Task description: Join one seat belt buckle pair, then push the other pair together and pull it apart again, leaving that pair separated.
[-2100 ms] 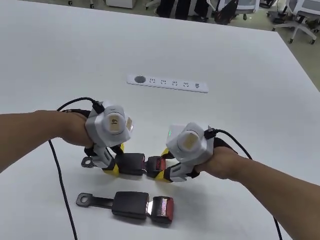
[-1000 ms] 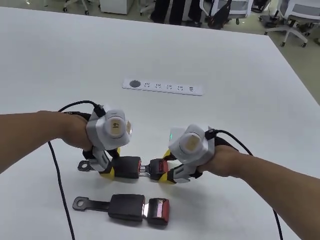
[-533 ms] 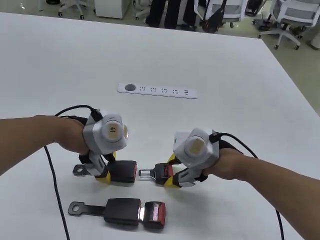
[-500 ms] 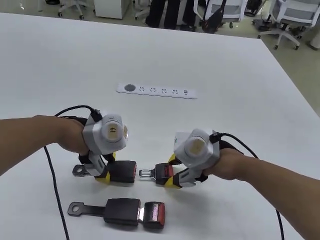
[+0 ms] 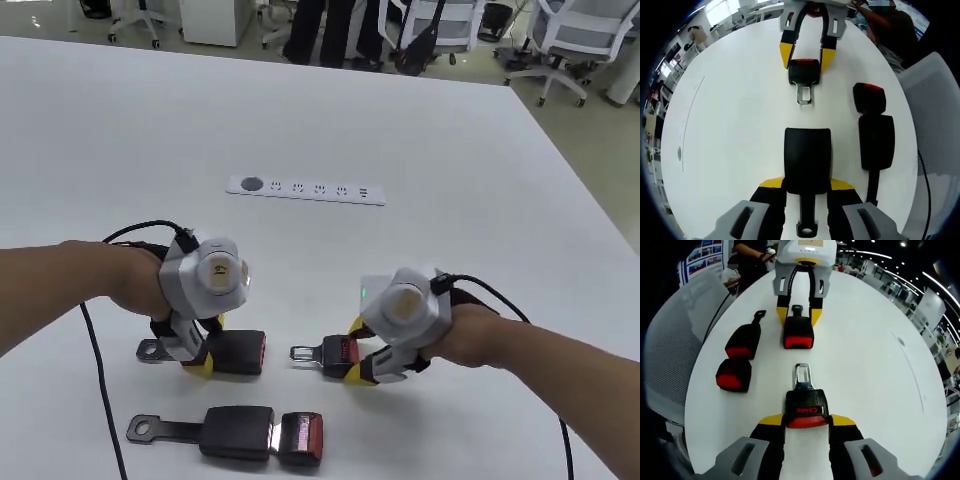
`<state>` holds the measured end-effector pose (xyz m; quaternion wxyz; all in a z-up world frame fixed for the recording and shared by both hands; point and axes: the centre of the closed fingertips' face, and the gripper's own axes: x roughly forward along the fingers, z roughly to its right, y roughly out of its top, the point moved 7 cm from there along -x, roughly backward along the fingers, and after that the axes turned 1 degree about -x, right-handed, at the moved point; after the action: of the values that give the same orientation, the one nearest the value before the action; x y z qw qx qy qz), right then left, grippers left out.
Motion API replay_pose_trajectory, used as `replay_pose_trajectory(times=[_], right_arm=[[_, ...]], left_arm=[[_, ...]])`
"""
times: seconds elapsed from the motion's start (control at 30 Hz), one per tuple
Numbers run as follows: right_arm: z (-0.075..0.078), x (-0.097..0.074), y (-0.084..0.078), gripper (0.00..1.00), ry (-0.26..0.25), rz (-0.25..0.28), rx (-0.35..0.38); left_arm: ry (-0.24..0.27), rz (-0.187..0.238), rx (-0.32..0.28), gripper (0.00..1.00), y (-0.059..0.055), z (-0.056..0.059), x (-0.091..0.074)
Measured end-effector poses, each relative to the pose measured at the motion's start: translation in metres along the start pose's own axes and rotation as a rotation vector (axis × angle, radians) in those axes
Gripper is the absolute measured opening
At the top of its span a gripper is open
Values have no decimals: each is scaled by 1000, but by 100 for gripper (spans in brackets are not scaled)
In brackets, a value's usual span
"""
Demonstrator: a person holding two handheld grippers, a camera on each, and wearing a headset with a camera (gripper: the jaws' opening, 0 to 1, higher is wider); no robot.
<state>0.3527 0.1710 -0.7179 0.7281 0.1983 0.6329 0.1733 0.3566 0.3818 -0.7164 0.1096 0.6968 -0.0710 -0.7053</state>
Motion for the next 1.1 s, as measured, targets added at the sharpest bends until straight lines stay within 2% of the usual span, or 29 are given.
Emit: replay_pose_trajectory(times=[0.57, 0.73, 0.97, 1.1], right_arm=[[2, -12, -23, 30, 1, -27, 7], [0, -17, -22, 30, -7, -27, 22], [1, -13, -25, 31, -15, -31, -12], [1, -14, -24, 32, -17, -31, -13]], left_arm=[[3, -5, -4, 32, -1, -1, 1], [3, 1, 0, 33, 0, 1, 0], [10, 6, -8, 33, -1, 0, 0], [19, 16, 13, 34, -2, 0, -1]])
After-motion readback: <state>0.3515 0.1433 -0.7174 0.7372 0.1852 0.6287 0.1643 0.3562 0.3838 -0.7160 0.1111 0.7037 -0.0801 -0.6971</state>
